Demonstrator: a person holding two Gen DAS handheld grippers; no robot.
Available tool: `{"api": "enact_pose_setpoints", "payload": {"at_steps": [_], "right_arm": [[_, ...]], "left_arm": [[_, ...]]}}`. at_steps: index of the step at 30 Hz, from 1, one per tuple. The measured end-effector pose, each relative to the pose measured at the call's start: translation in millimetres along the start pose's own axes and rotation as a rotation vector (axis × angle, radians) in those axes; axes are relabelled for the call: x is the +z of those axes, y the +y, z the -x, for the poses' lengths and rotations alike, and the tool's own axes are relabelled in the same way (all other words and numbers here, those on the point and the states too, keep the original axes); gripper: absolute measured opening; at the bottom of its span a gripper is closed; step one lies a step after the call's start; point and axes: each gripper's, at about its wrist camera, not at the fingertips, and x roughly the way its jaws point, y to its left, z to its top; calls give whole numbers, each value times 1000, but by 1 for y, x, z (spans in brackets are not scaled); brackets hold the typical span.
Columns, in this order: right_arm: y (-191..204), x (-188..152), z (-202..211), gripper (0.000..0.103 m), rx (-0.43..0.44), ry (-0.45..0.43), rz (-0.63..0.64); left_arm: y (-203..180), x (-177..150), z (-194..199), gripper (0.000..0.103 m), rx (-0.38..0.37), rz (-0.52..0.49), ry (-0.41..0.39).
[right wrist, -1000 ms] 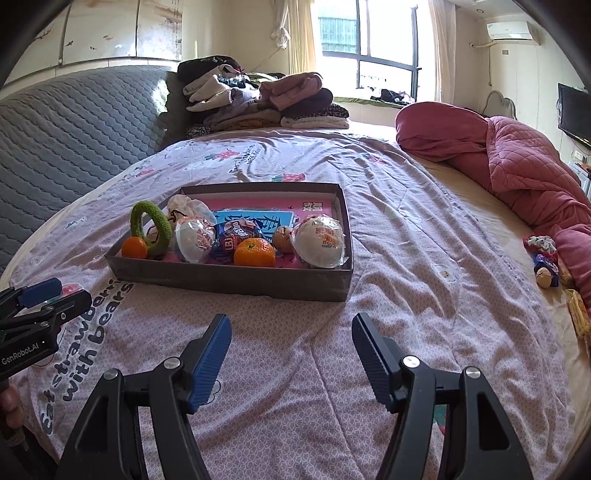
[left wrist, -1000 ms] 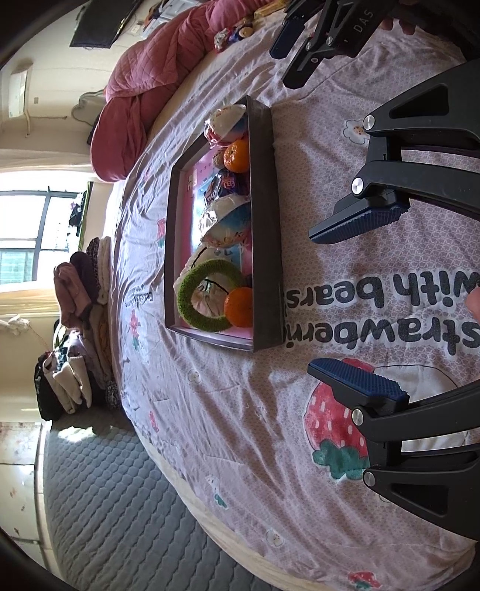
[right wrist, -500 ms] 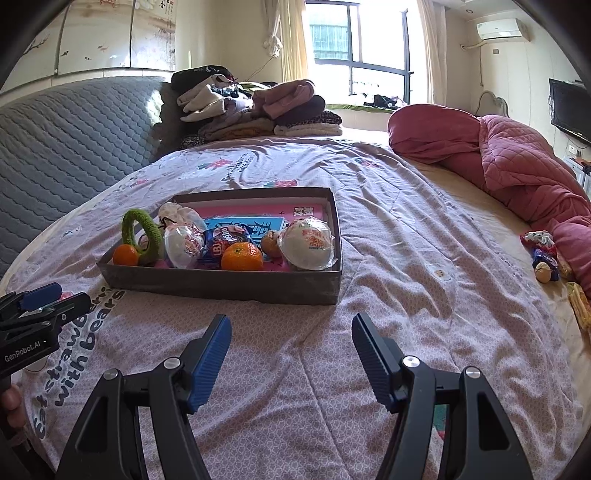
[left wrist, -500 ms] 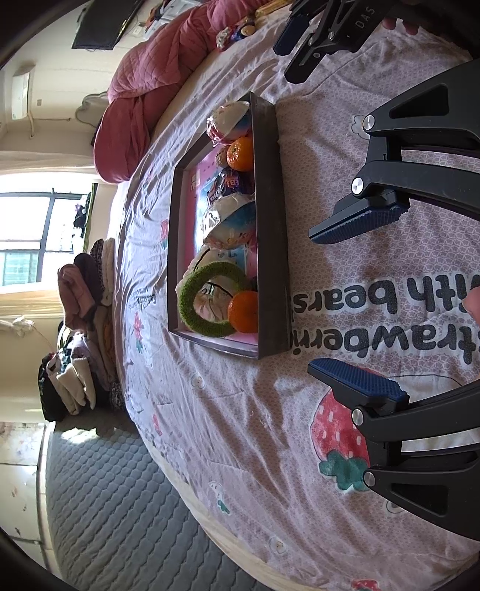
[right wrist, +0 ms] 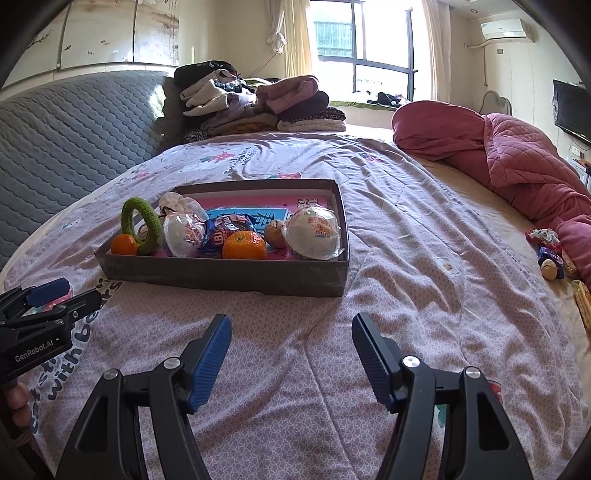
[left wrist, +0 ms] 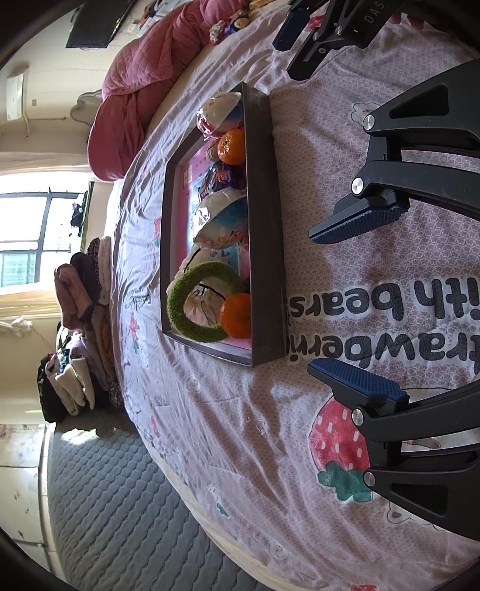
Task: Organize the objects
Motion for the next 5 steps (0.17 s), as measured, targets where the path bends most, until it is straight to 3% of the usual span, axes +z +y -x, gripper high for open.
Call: {"api": "enact_pose_setpoints", "payload": {"at_steps": [5], "right_arm": [[1,-1,-3,67,0,7,-2]], "left_arm": [[3,0,-1,66,-12,11,0]]}}
